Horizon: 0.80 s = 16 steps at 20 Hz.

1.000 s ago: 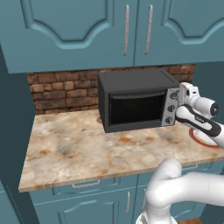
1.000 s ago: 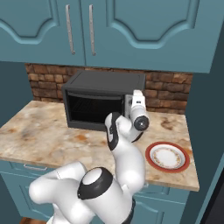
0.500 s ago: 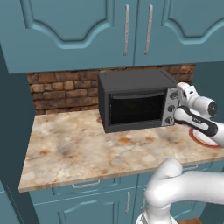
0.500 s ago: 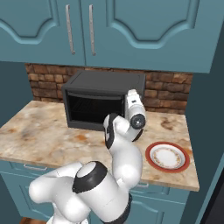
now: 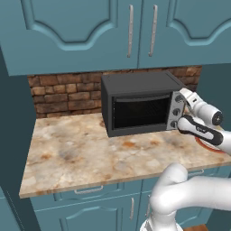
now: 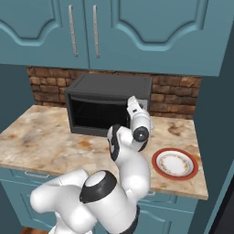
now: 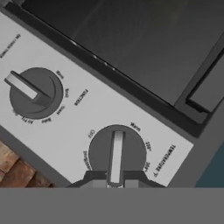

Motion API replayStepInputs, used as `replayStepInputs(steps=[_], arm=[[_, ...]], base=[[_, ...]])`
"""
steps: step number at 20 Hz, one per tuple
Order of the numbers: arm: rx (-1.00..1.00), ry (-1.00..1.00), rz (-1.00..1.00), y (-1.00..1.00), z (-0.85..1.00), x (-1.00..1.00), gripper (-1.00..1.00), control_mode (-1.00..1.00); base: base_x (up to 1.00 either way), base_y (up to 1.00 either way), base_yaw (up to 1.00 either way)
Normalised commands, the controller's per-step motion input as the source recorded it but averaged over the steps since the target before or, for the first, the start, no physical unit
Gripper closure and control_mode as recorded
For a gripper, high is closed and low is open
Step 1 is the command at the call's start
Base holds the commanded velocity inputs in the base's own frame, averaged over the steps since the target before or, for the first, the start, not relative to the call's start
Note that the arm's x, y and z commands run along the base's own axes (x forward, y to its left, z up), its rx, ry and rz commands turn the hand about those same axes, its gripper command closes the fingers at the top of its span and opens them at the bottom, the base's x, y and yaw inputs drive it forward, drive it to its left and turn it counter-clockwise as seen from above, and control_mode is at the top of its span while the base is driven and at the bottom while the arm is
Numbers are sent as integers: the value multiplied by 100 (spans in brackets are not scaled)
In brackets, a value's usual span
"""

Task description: Pull the toaster oven rack outwards. Pick up the baguette from the plate and place it on the toaster oven rack. Close the toaster oven door fully and set the temperature to the lowest setting.

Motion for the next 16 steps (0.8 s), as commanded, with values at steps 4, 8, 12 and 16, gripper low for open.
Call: replayStepInputs(steps=[4,8,12,16], arm=[[-15,-1,10,-10,9,0,100,-100],[-15,-2,12,-8,0,-3,100,-100],[-20,-8,13,-1,0,-8,100,-100],[-24,-8,16,0,-6,-1,100,-100]], base=[[0,0,0],[0,0,0],[0,0,0],[0,0,0]])
